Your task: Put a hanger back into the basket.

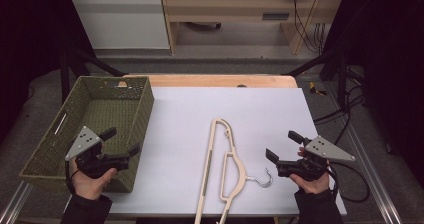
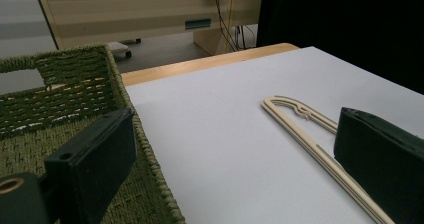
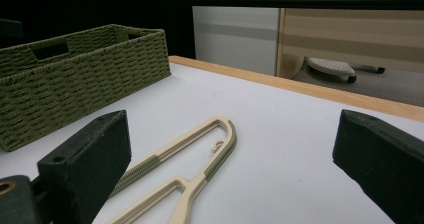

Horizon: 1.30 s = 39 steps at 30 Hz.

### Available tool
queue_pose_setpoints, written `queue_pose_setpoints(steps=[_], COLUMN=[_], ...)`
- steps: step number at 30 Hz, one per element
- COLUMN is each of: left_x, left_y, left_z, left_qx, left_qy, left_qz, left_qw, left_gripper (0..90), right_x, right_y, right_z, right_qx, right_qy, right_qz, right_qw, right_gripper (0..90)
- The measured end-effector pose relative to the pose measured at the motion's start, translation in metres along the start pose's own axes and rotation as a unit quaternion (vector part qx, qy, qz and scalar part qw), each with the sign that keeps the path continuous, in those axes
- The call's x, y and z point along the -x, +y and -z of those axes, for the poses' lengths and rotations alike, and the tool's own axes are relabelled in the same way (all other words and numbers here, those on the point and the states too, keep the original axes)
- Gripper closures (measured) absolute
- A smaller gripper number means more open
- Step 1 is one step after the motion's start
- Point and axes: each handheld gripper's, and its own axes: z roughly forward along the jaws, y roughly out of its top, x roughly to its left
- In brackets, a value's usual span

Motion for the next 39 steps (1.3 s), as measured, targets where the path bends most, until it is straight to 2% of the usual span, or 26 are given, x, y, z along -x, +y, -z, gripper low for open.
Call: queue_pose_setpoints(steps=[8,11,24,28,29,30,31,32,33,34,35,36,38,39], left_x=[0.001,0.001,0.003,0.003,0.003,0.003,0.004,0.004,0.005,0.005,0.006,0.006,0.007,0.007], left_y=[-0.001,-0.001,-0.001,-0.001,-0.001,-0.001,-0.001,-0.001,-0.001,-0.001,-0.001,-0.001,-0.001,-0.001], left_z=[0.001,0.001,0.001,0.002,0.002,0.002,0.002,0.002,0.002,0.002,0.002,0.001,0.001,0.001], left_qx=[-0.001,-0.004,-0.005,-0.005,-0.005,-0.005,-0.005,-0.005,-0.005,-0.006,-0.006,-0.006,-0.007,-0.007], left_qy=[-0.001,-0.002,-0.002,-0.001,-0.001,-0.001,-0.002,-0.002,-0.002,-0.003,-0.003,-0.003,-0.003,-0.003], left_qz=[-0.001,-0.005,-0.005,-0.006,-0.006,-0.006,-0.007,-0.007,-0.008,-0.009,-0.009,-0.009,-0.01,-0.01], left_qw=[1.0,1.0,1.0,1.0,1.0,1.0,1.0,1.0,1.0,0.9999,0.9999,0.9999,0.9999,0.9999], left_gripper=[3.5,3.5,3.5,3.6,3.6,3.6,3.6,3.6,3.6,3.6,3.6,3.6,3.6,3.6], right_x=[0.0,0.0,-0.008,-0.012,-0.012,-0.013,-0.013,-0.016,-0.016,-0.017,-0.02,-0.02,-0.021,-0.021], right_y=[-0.001,-0.002,-0.013,-0.021,-0.021,-0.025,-0.025,-0.031,-0.031,-0.034,-0.04,-0.04,-0.049,-0.049], right_z=[0.0,-0.003,-0.012,-0.018,-0.018,-0.022,-0.022,-0.025,-0.025,-0.027,-0.03,-0.03,-0.035,-0.035], right_qx=[-0.005,-0.014,-0.05,-0.081,-0.081,-0.094,-0.094,-0.109,-0.109,-0.122,-0.141,-0.141,-0.16,-0.16], right_qy=[0.003,0.005,0.046,0.062,0.062,0.067,0.067,0.077,0.077,0.083,0.094,0.094,0.103,0.103], right_qz=[0.002,0.011,0.036,0.036,0.036,0.035,0.035,0.037,0.037,0.041,0.052,0.052,0.057,0.057], right_qw=[1.0,0.9998,0.997,0.9941,0.9941,0.9927,0.9927,0.9903,0.9903,0.9882,0.9842,0.9842,0.98,0.98], right_gripper=[3.9,5.1,13.6,17.8,17.8,22.1,22.1,25.1,25.1,25.4,27.8,27.8,33.3,33.3])
